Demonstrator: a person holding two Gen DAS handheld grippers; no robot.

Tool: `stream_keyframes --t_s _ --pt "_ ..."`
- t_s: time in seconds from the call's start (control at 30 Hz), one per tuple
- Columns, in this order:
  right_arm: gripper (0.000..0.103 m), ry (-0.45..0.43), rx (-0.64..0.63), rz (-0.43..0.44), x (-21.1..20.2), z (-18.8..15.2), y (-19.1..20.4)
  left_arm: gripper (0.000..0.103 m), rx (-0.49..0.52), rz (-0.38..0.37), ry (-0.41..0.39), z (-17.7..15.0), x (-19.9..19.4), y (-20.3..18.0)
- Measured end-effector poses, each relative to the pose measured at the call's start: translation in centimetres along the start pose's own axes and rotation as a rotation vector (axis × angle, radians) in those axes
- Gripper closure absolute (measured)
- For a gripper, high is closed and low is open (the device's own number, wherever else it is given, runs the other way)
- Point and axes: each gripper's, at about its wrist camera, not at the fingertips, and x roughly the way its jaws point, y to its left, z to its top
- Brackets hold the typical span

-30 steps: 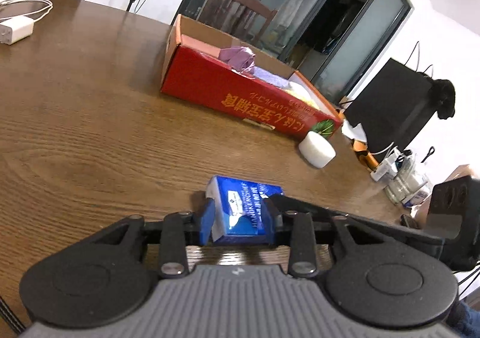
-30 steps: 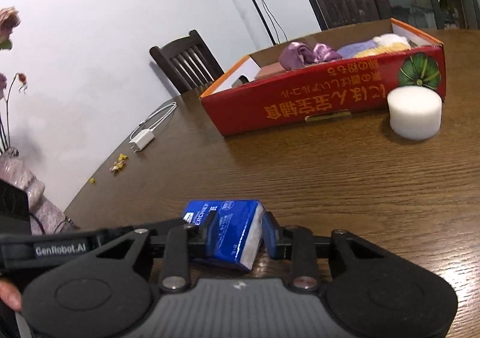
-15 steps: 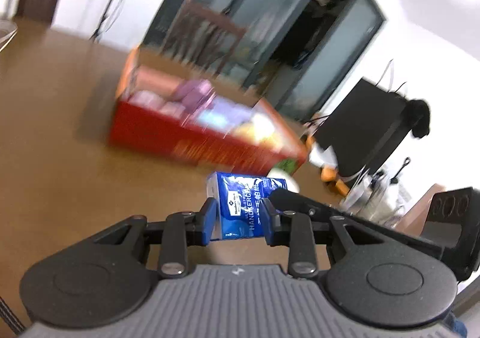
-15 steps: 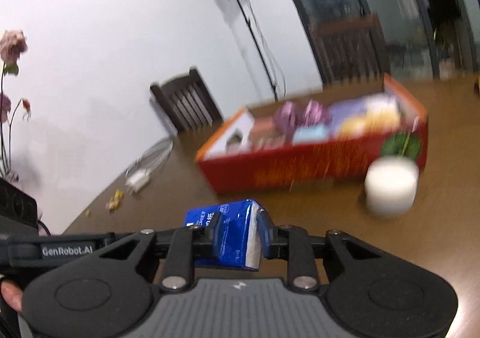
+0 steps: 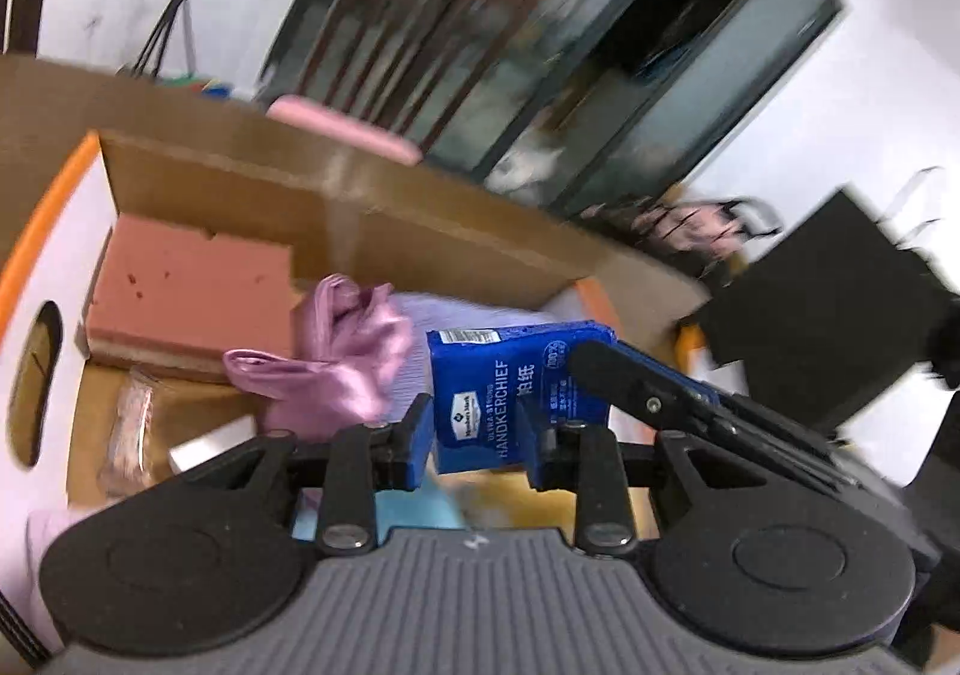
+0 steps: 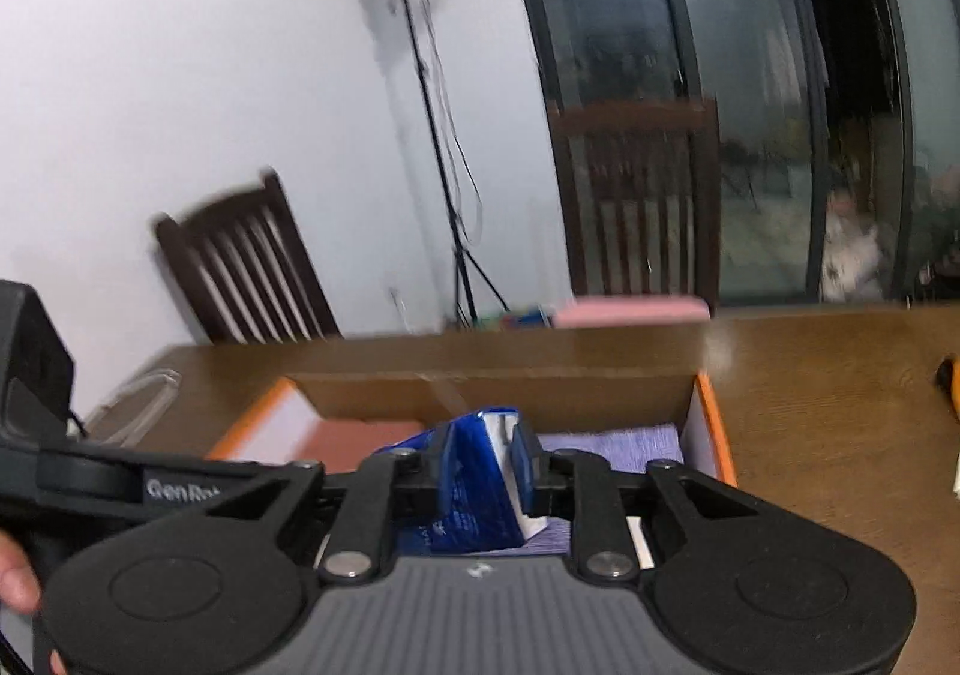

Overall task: Organize soft objects
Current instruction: 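Carry the tissue pack into the box and open both grippers, then withdraw both grippers from the box toward the white foam cylinder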

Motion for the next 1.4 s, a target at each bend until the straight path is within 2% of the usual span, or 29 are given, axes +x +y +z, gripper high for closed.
stream_keyframes --t_s 0.07,0.17,0.3,0.37,0.5,0.57,0.73,0.83,0.9,0.97,1.03,1.07,1.27,1.4 --pt "0.085 0.095 0.012 -0.004 3.2 -0.4 -0.8 0.075 -0.001 0.058 0.045 -0.1 1.5 1.0" --pt "0.083 0.219 -0.006 0.005 6.3 -1.7 -0.9 0.074 0.05 0.078 0.036 -0.7 1.1 1.7" --pt "0.084 0.29 0.164 0.143 7.1 -2.0 -2.9 0.074 0.038 0.084 0.029 -1.0 0.5 2.4" --pt "0.084 0.307 0.154 0.146 7.6 -1.9 -3.2 0.074 0.079 0.103 0.037 -1.3 0.9 1.9" --pt "0.08 0.311 0.092 0.098 8.0 -1.4 -1.8 0.068 0.07 0.117 0.033 -1.2 0.5 1.5" --pt "0.074 0.297 0.071 0.083 6.9 -1.2 -1.3 0.059 0.079 0.107 0.0 -1.3 -1.1 0.9" --pt "0.066 0.144 -0.034 0.035 0.4 0.4 0.0 0.053 0.183 0.094 -0.11 -1.4 -8.0 -1.9" --pt "0.059 0.062 -0.096 0.001 -4.6 1.8 0.4 0.035 0.259 0.115 -0.2 -2.2 -13.4 -3.8" --pt "0.055 0.005 -0.135 -0.011 -8.4 2.2 0.7 0.032 0.322 0.157 -0.266 -3.5 -17.1 -5.1" --pt "0.047 -0.044 -0.172 -0.013 -11.9 2.1 1.1 0.023 0.382 0.2 -0.344 -5.3 -20.8 -6.0" --pt "0.045 -0.091 -0.203 -0.012 -15.2 1.4 1.6 0.016 0.429 0.217 -0.412 -7.3 -23.2 -7.0" --pt "0.043 -0.104 -0.212 -0.012 -16.5 1.2 1.5 0.016 0.46 0.225 -0.442 -8.4 -24.3 -7.6" --pt "0.038 -0.18 -0.245 -0.001 -21.1 -0.5 3.0 0.011 0.54 0.304 -0.531 -13.5 -26.7 -10.5" --pt "0.033 -0.228 -0.234 0.019 -23.4 -3.8 3.3 0.004 0.546 0.314 -0.571 -18.3 -28.3 -11.2"
